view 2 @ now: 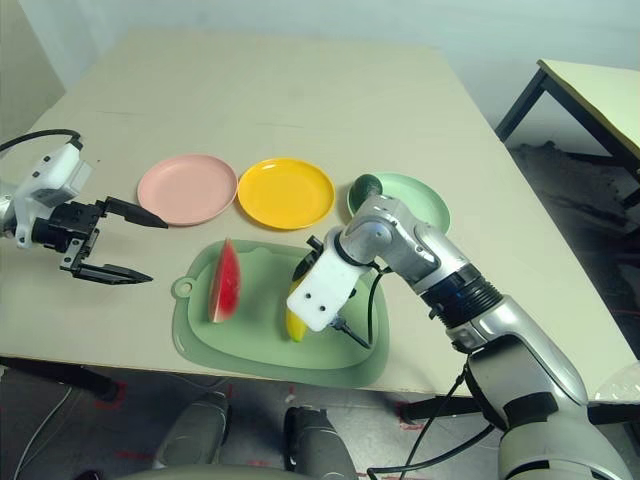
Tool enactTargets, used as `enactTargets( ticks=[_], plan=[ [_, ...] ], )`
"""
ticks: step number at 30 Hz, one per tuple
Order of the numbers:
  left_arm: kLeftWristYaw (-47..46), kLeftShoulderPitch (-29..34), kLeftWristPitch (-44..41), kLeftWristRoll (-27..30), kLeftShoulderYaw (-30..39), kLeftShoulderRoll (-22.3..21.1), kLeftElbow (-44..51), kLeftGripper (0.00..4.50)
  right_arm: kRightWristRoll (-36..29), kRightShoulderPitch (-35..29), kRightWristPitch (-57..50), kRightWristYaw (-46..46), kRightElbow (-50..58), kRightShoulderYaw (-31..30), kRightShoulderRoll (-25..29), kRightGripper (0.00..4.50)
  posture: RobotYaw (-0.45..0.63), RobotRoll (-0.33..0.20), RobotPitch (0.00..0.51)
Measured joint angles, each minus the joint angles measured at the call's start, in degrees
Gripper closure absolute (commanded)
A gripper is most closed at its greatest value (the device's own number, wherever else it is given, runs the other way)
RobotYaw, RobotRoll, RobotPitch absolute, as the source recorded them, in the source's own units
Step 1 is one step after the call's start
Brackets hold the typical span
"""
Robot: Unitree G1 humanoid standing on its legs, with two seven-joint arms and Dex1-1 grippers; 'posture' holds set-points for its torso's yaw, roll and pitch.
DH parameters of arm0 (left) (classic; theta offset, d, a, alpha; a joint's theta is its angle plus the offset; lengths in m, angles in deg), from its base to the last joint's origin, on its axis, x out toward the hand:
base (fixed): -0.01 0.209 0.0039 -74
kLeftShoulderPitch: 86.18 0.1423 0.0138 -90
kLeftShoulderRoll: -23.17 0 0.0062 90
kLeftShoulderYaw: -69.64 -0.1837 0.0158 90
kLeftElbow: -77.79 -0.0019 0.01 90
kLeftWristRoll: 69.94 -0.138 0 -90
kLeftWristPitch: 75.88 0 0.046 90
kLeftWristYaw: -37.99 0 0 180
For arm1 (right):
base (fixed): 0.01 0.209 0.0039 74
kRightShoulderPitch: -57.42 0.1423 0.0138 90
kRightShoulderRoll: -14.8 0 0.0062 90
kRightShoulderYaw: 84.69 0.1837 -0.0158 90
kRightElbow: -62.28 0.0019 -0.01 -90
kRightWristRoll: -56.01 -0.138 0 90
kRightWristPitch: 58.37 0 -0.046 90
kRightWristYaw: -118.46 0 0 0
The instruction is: Place the fruits into color-matched plates.
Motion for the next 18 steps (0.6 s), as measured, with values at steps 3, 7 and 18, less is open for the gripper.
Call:
enactTargets(
  ticks=[3,7,18],
  plan=[
    [-3.76,-1.78,-4.32,-0.48,0.01,1.44,-0.52,0.0,1.81,7.59,-0.28,-4.86,-8.48,1.68,-2.95,2.83,0.24,0.0,0.134],
    [-8.81,-2.95,-7.27,-2.08,0.06,2.27,-1.25,0.0,6.31,15.63,0.58,-15.65,-23.26,2.05,-8.49,2.83,0.24,0.0,0.134],
    [-14.03,-3.93,-9.32,-5.25,-0.05,3.1,-1.11,0.0,17.56,22.76,3.66,-40.18,-54.31,-0.15,-18.57,2.83,0.28,0.0,0.142]
  ],
)
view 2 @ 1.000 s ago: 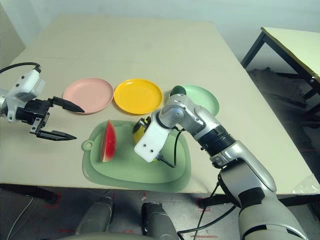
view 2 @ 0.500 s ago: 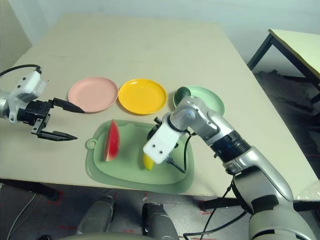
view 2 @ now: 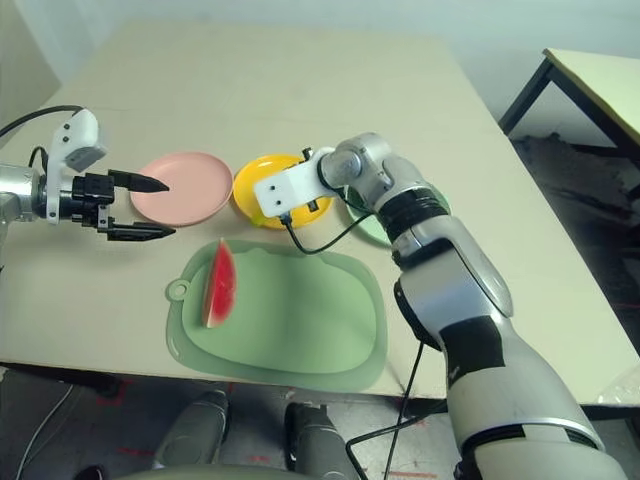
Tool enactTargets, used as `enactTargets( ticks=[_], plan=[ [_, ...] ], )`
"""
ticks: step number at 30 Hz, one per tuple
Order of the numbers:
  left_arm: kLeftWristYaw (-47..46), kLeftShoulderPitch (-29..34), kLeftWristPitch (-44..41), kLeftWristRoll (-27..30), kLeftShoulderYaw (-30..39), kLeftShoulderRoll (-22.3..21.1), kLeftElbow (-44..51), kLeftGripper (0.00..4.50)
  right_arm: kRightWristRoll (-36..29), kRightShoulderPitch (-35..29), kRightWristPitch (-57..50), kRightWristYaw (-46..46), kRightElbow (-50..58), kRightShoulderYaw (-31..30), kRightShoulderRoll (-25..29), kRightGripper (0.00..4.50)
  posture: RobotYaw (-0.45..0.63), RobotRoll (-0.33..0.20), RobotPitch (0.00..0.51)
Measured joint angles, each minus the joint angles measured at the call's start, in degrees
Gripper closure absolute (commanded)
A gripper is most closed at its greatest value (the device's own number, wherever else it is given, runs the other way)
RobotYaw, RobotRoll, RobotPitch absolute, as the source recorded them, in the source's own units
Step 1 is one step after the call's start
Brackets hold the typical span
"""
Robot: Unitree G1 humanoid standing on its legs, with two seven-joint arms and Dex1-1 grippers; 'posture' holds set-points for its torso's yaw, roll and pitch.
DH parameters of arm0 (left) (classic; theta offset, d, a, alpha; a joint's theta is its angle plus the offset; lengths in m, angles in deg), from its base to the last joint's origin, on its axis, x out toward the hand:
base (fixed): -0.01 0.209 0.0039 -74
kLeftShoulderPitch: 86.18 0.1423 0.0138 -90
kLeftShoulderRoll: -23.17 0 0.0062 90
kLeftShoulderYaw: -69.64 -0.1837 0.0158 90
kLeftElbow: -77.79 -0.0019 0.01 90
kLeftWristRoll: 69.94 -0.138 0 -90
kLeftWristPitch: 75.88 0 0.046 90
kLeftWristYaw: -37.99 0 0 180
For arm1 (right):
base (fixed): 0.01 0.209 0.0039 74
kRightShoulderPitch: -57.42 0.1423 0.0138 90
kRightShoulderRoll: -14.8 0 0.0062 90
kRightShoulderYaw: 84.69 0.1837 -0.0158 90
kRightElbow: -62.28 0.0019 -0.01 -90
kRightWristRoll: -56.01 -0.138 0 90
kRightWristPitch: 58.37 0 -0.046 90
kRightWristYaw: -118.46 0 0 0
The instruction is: Place the fruits into color-matched plates.
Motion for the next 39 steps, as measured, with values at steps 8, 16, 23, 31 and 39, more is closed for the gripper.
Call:
enactTargets(
  ticks=[8,16,23,31,39],
  plan=[
    [0.01,1.26,-0.9,0.02,0.02,-0.96,1.81,0.0,3.52,1.11,-0.91,-7.78,-5.42,-0.91,-1.06,2.83,0.27,0.0,0.14],
    [1.09,0.98,0.8,-0.51,-0.8,-0.94,1.81,0.0,4.35,3.27,0.12,-8.47,-5.93,-0.86,-0.13,0.08,0.26,0.0,0.138],
    [4.26,-0.47,6.57,-2.72,-2.55,-0.13,0.15,0.0,-0.97,3.64,4.24,2.45,-1.21,2.42,5.31,0.04,0.27,0.0,0.137],
    [9.36,-4.07,12.34,-3.96,-5.03,1.21,-2.52,0.0,-26.71,-19.38,-24.9,32.25,40.81,15.51,16.3,0.04,0.26,0.0,0.145],
    [13.24,-5.69,18.47,-3.9,-5.39,3.47,-6.6,0.0,-52.98,-48.38,-74.48,31.3,88.75,36.52,25.38,0.04,0.21,0.0,0.144]
  ],
)
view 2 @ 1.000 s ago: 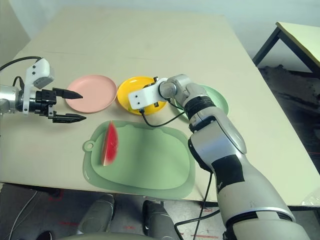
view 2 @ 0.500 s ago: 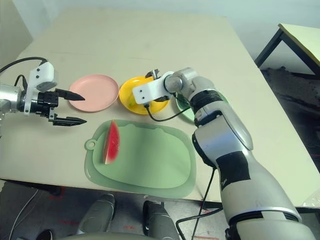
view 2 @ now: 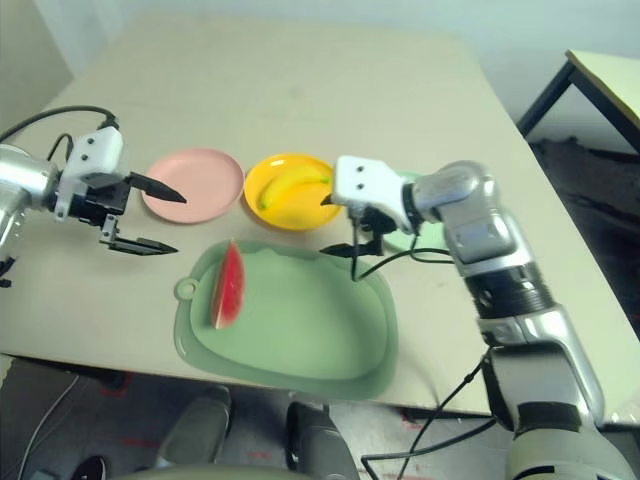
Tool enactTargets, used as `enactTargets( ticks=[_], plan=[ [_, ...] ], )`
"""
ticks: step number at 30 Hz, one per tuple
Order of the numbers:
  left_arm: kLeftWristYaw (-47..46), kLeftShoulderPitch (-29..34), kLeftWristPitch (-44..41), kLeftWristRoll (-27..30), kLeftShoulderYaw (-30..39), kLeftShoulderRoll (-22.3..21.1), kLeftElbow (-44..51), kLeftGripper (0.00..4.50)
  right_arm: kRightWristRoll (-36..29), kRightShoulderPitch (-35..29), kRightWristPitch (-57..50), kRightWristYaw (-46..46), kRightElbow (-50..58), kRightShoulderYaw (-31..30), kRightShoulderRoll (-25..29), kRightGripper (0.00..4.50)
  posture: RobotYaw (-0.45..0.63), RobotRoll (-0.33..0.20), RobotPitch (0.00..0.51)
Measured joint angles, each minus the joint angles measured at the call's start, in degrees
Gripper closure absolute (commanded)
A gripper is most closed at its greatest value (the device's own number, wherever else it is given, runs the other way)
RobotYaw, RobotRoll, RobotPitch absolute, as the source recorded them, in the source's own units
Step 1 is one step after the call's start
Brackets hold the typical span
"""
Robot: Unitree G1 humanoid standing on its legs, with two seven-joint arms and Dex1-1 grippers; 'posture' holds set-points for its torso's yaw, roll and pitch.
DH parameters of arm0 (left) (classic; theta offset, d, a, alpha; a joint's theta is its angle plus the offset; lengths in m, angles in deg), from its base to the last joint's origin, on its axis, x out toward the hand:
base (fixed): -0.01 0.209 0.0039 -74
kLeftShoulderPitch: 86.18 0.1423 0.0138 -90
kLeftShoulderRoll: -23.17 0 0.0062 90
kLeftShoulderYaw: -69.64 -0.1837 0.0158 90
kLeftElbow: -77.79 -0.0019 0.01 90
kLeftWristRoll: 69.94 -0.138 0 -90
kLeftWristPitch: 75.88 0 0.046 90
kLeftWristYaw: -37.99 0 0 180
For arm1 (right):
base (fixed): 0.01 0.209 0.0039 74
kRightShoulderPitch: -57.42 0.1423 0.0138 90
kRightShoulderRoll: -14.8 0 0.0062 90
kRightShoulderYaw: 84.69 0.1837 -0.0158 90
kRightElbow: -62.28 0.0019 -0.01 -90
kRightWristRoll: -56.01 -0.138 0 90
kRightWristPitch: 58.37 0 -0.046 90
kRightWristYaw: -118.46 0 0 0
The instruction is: Place the fruits into color-matched plates.
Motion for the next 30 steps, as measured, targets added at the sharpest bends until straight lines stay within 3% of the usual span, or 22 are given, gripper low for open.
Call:
enactTargets(
  ticks=[2,4,6,9,14,21,30],
  plan=[
    [0.74,-0.2,2.13,-0.28,-0.16,0.28,-1.19,0.0,-5.28,-6.31,-8.38,-6.67,8.17,5.88,-6.09,0.04,0.21,0.0,0.142],
    [1.38,-0.38,4.32,-0.93,-0.4,0.48,-2.62,0.0,-8.77,-11.7,-13.03,-12.71,14.08,7.89,-12.04,0.04,0.2,0.0,0.139],
    [1.82,-0.58,5.66,-1.24,-0.68,0.83,-3.53,0.0,-9.84,-15.19,-13.14,-17.22,17.41,8.45,-14.6,0.04,0.2,0.0,0.133],
    [2.67,-0.97,7.2,-1.17,-0.84,1.65,-4.77,0.0,-8.2,-24.22,-3.41,-22.52,18.94,9.09,-20.68,0.04,0.2,0.0,0.128],
    [3.28,-3.74,12.41,-0.11,-4.1,1.67,-6.82,0.0,-4.0,-38.42,24.59,-21.46,13.59,7.01,-26.06,0.04,0.2,0.0,0.113],
    [3.28,-11.76,25.35,1.65,-16.5,2.07,-12.84,0.0,-0.86,-45.04,55.5,-16.88,-0.81,2.16,-29.01,0.04,0.16,0.0,0.103],
    [3.3,-22.91,49.54,0.42,-34.02,7.24,-27.91,0.0,-1.44,-44.24,61.47,-17.99,-3.13,-1.49,-27.18,0.04,0.12,0.0,0.107]
  ],
)
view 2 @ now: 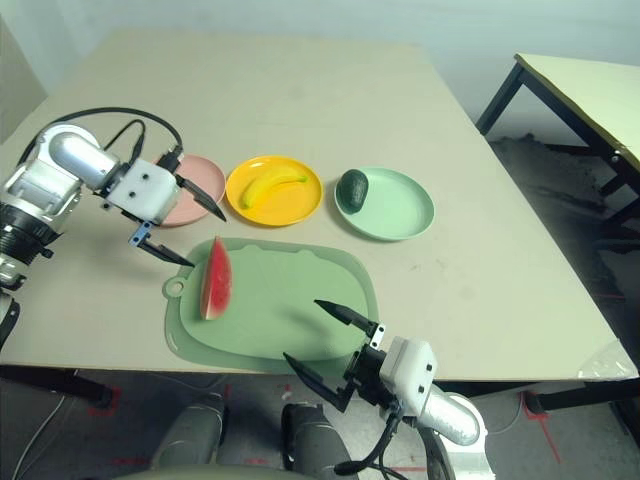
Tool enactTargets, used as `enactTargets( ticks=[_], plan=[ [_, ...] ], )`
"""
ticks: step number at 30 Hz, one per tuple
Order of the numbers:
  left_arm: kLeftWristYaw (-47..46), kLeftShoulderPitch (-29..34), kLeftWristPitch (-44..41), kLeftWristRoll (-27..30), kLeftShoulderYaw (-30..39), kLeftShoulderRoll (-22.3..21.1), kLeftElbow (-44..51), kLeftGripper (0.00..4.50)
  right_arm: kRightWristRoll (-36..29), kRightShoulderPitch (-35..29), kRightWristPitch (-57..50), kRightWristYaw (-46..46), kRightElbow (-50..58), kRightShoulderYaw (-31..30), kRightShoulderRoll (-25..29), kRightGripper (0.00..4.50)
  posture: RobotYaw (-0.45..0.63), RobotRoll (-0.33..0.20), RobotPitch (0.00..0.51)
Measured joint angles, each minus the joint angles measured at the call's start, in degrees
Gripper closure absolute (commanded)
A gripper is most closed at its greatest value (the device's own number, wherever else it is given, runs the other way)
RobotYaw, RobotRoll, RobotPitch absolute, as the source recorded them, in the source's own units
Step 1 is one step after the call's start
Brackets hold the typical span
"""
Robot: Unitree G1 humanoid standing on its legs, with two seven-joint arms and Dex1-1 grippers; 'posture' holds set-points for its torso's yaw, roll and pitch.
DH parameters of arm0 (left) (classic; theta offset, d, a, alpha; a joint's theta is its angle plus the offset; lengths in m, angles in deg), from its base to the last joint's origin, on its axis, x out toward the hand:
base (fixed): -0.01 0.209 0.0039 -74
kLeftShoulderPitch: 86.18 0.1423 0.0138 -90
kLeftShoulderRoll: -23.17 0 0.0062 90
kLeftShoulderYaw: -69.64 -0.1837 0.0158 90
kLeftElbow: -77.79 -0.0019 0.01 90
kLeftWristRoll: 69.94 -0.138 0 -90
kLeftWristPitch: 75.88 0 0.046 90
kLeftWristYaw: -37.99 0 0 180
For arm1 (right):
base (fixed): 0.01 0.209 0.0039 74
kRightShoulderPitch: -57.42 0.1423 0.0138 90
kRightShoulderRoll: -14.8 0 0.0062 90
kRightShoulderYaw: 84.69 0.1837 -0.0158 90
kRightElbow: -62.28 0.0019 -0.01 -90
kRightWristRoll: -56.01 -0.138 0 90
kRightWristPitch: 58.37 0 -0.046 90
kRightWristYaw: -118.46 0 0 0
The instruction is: Place the fruits into color-matched plates.
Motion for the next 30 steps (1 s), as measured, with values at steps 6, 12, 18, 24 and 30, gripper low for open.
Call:
enactTargets(
  ticks=[6,12,18,24,30],
  plan=[
    [0.03,-4.54,14.33,-0.68,-9.1,3.28,-7.09,0.0,0.72,-0.04,0.69,-1.58,-0.05,-1.31,2.47,0.04,0.09,0.0,0.107],
    [0.03,-4.89,21.42,-1.61,-14.61,7.59,-10.24,0.0,0.67,-0.21,0.59,-4.76,0.17,-1.39,3.02,0.04,0.08,0.0,0.107],
    [0.07,-5.19,24.55,-4.02,-16.99,9.56,-10.56,0.0,0.6,-1.66,0.41,-6.84,0.43,-1.39,3.96,0.04,0.07,0.0,0.104],
    [0.22,-3.43,26.75,-8.72,-17.39,10.98,-10.78,0.0,0.59,-1.21,0.21,-8.58,0.71,-1.66,4.2,0.04,0.06,0.0,0.112],
    [0.34,-2.44,27.28,-13.44,-14.0,11.88,-13.13,0.65,0.59,-0.54,-0.26,-9.83,0.8,-2.13,4.31,0.0,0.06,0.0,0.118]
  ],
)
